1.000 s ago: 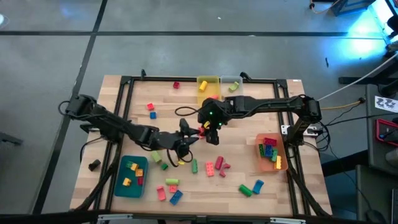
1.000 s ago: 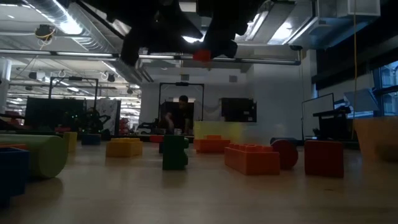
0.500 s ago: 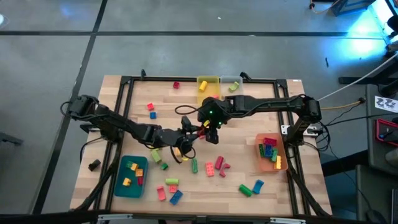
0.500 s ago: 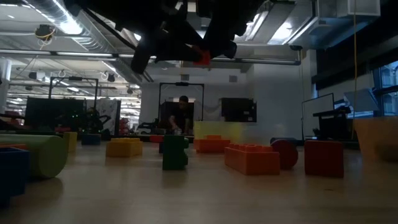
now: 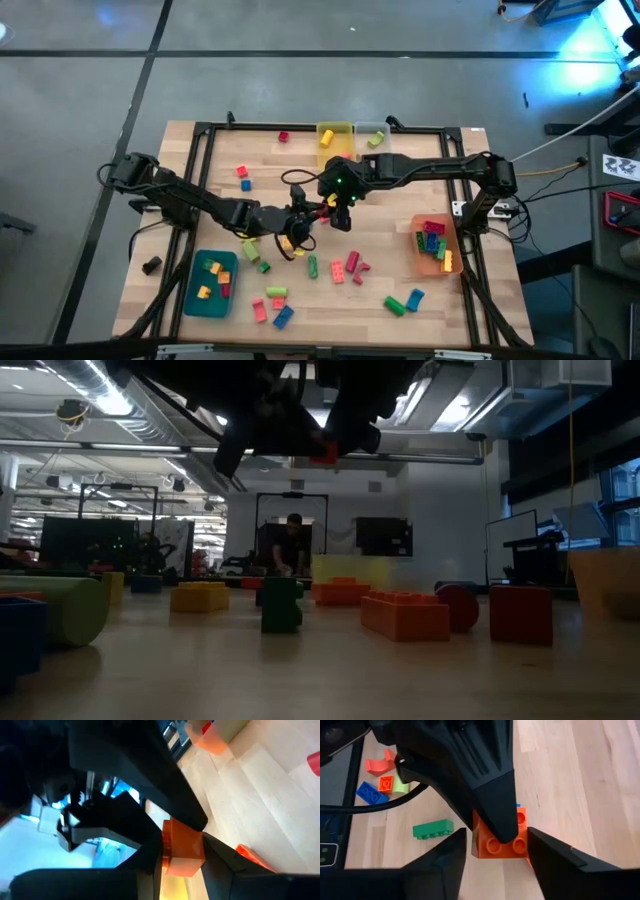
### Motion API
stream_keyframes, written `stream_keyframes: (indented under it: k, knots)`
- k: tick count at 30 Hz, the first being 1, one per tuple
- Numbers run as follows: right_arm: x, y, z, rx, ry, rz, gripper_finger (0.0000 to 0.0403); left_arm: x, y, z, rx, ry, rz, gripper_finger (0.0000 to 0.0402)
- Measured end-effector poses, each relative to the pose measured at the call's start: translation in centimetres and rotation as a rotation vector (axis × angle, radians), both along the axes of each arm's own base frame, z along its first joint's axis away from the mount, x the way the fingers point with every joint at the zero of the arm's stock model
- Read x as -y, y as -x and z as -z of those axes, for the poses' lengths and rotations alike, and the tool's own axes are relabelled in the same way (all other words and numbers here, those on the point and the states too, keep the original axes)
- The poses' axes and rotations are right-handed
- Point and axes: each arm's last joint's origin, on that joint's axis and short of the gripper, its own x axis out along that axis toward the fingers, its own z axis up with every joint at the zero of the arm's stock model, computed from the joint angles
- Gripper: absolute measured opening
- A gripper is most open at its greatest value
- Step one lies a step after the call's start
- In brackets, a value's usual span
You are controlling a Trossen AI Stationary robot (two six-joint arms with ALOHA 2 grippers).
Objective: Sort blocks by size
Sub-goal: Put the orange square game piece into the blue bin
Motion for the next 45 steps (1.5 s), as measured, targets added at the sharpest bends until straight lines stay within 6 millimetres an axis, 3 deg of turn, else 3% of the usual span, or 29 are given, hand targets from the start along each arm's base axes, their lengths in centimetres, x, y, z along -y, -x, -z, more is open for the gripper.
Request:
stream_keyframes:
  k: [7, 13, 20, 26, 30, 35, 39, 45]
  knots:
    - [0.1, 0.0, 0.0, -0.001, 0.037, 0.013, 0.0247, 0.2, 0.3, 0.5, -0.014, 0.084, -0.027, 0.0088]
    - [0.5, 0.4, 0.4, -0.053, 0.216, 0.013, 0.0253, 1.3, 1.5, 1.1, -0.066, 0.228, -0.069, 0.0087]
    - [0.8, 0.9, 1.6, -0.116, 0.302, 0.04, 0.0248, 3.1, 5.2, -0.3, -0.074, 0.583, -0.178, 0.0093]
    - [0.7, 1.3, 3.6, -0.148, 0.328, -0.021, 0.0248, 4.7, 9.6, -2.4, -0.252, 1.126, -0.23, 0.0095]
    - [0.7, 1.5, 5.3, -0.14, 0.345, -0.066, 0.0248, 5.8, 12.1, -3.0, -0.368, 1.462, -0.416, 0.0095]
    - [0.7, 1.6, 7.8, -0.09, 0.394, -0.128, 0.0248, 7.6, 14.3, -3.0, -0.535, 1.683, -0.611, 0.0096]
    - [0.6, 1.8, 9.3, -0.035, 0.431, -0.183, 0.0248, 9.0, 15.7, -2.9, -0.658, 1.765, -0.739, 0.0096]
    - [0.5, 2.2, 10.8, 0.0, 0.438, -0.257, 0.0248, 9.7, 17.4, -2.1, -0.665, 1.765, -1.003, 0.0103]
